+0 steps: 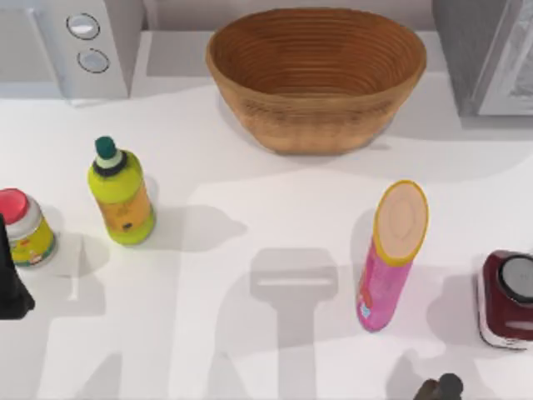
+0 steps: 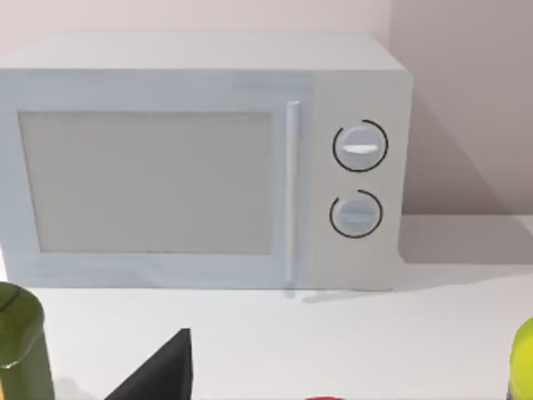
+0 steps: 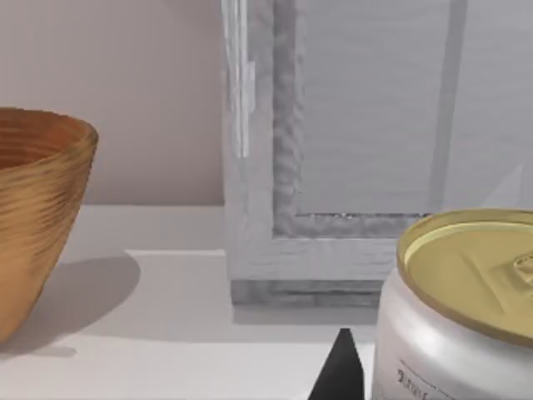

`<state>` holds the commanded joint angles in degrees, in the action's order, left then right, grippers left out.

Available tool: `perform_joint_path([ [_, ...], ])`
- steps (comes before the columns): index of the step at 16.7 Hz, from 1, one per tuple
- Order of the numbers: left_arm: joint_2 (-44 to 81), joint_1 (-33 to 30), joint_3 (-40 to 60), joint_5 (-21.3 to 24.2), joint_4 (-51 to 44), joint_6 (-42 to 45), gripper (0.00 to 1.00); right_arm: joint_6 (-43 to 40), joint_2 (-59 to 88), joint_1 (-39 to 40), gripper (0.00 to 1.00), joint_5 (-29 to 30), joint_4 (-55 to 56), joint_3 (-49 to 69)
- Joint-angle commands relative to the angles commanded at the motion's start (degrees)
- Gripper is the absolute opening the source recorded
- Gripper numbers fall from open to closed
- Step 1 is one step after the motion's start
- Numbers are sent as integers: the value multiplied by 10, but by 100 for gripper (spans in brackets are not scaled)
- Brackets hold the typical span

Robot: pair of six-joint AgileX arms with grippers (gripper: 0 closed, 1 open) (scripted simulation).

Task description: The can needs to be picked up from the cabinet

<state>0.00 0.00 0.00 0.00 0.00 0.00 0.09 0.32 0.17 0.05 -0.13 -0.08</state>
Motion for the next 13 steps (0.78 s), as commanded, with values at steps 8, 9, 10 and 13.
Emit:
perform_joint_path([
  [8,0,0,0,0,0,0,100,-154,139,-43,0,-87,-102,68],
  [9,0,0,0,0,0,0,100,-198,177,-55,0,-111,-129,87],
  [10,0,0,0,0,0,0,100,-245,217,-68,0,-137,-159,108],
  [13,0,0,0,0,0,0,100,-406,353,-112,0,-227,-259,179],
])
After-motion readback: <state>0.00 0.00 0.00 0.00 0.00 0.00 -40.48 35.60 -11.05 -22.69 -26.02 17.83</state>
